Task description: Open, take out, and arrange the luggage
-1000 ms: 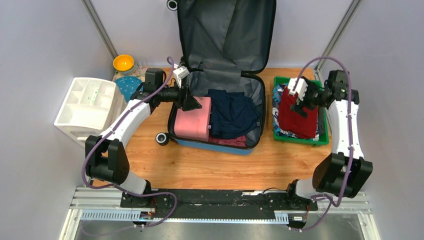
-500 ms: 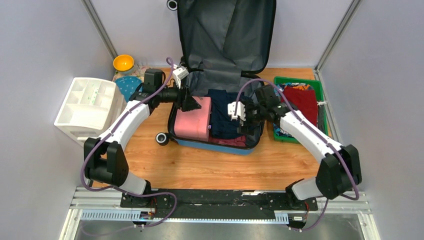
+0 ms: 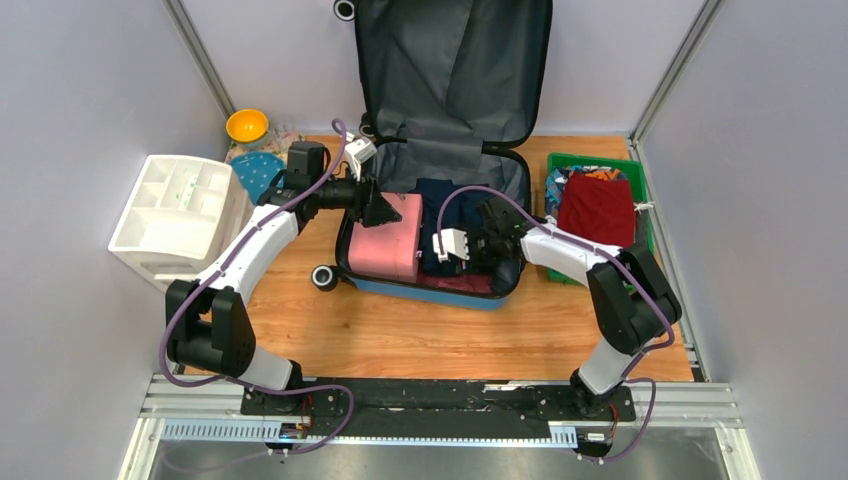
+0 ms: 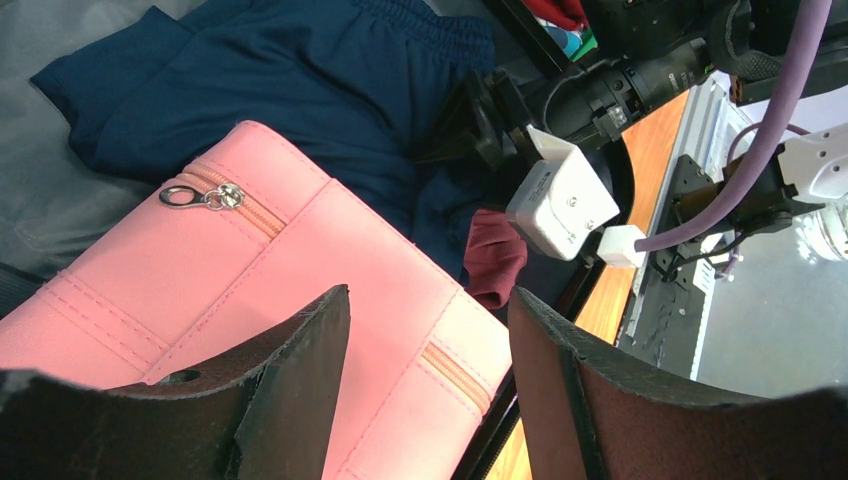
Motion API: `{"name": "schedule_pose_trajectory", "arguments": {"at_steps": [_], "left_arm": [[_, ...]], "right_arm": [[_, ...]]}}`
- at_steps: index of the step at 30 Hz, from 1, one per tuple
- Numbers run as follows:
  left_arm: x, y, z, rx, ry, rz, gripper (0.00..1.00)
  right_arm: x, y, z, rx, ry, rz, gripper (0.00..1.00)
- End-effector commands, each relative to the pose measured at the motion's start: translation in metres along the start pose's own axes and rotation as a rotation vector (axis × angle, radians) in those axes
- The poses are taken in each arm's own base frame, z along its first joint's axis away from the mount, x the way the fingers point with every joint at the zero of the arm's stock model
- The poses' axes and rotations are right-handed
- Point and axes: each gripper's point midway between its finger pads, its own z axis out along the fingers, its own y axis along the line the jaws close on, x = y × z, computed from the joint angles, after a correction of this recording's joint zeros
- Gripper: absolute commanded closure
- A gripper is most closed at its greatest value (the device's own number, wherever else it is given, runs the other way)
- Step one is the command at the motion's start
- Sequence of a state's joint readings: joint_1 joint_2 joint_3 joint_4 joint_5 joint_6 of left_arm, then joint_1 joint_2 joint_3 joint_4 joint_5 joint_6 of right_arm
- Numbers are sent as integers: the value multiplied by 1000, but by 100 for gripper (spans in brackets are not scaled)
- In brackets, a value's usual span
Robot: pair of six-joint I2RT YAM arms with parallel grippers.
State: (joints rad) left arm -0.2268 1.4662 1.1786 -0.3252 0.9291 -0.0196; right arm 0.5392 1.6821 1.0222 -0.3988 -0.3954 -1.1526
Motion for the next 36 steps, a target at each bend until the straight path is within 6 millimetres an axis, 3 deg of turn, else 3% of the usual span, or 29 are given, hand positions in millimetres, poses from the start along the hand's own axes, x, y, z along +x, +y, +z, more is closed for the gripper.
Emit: {"name": "schedule_pose_trajectory", "arguments": {"at_steps": [1,2,3,5,6,13,16,18,19,22,28,31,36], "left_arm": [[-9,-4,-6,4,-27,45,32],[-9,-4,-6,7,-27,45,32],[-8,-4,-6,7,-26,44,32],[-8,-4,-4,13,-24,44,32],[-8,-4,-4,17,-26,43,33],[-9,-2,-1,24,-26,34,33],[-7,-2,-1,28,-23,31,33],[-7,-1,-1,29,-24,32,33],[-8,-1,0,29,-24,30,33],[-8,0,0,31,-25,31,33],[-8,0,1,37,-26,25,33],[-9,-1,1,40,-28,27,33],[-7,-1,1,42,-25,23,33]], "right_arm": [[-8,-31,-13,76,-10,41,59],[-9,-38,-19,86,-29,96,67],[-21,-51,-28,101,-72,107,74],[-18,-56,-35,75,-88,164,94],[-29,-66,-42,80,-133,192,100],[-30,-78,-57,21,-215,342,100],[-27,-72,-57,-11,-208,342,100],[-26,-69,-55,-44,-196,342,93],[-23,-64,-54,-64,-180,352,79],[-14,-66,-51,-45,-142,347,63],[-11,-70,-48,-25,-132,346,58],[-14,-70,-50,-30,-145,358,47],[-20,-63,-54,-71,-163,353,47]]}}
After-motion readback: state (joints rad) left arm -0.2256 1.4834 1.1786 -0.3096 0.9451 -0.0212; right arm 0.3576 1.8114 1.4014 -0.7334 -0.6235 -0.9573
